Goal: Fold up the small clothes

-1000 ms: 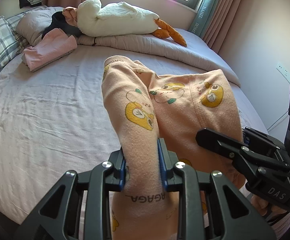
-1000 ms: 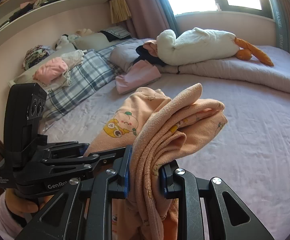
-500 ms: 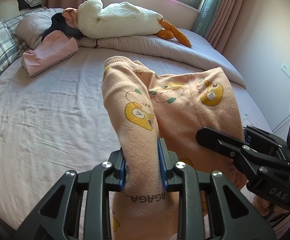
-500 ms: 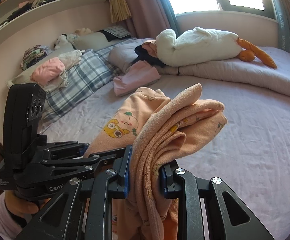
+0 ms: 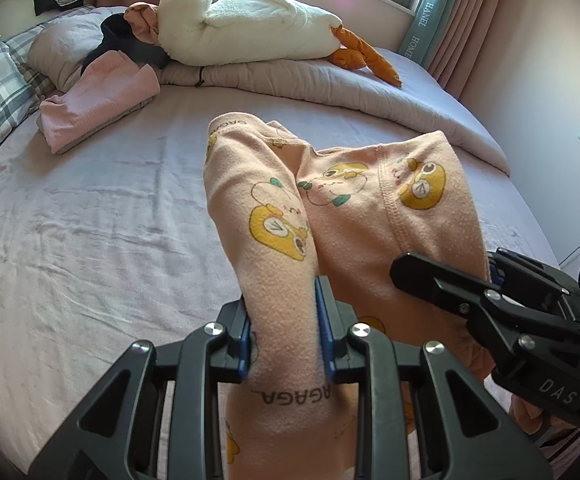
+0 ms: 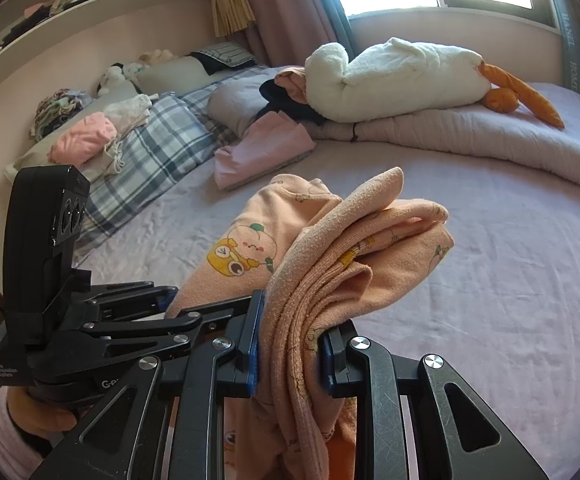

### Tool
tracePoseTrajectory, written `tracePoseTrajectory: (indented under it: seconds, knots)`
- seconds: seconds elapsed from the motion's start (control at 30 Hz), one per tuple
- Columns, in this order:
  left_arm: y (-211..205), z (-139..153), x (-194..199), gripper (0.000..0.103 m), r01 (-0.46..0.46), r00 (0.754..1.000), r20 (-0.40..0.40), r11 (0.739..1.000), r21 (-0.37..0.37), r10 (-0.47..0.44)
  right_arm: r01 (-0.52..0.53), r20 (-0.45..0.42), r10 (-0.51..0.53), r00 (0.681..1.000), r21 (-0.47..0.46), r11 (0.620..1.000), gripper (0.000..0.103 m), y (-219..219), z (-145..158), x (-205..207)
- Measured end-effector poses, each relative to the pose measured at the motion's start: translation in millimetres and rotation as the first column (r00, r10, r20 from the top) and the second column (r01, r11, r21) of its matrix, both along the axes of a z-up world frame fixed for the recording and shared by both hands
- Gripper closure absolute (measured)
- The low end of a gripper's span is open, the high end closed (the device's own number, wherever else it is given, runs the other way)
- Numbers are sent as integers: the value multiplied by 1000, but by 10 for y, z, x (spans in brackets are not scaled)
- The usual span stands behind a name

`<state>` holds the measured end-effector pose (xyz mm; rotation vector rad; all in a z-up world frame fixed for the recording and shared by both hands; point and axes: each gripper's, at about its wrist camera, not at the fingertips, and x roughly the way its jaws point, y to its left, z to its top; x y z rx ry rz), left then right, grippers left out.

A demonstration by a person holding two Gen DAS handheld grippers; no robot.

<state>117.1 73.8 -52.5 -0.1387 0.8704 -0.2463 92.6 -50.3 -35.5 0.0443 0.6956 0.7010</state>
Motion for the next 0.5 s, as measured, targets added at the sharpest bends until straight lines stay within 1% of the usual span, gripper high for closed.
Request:
tracePoseTrajectory:
  seconds: [0.5]
  knots:
    - [-3, -111, 332, 76, -4, 1000, -13, 1000, 24, 5, 9, -11, -9, 1000, -11, 1000, 77, 89, -94, 282]
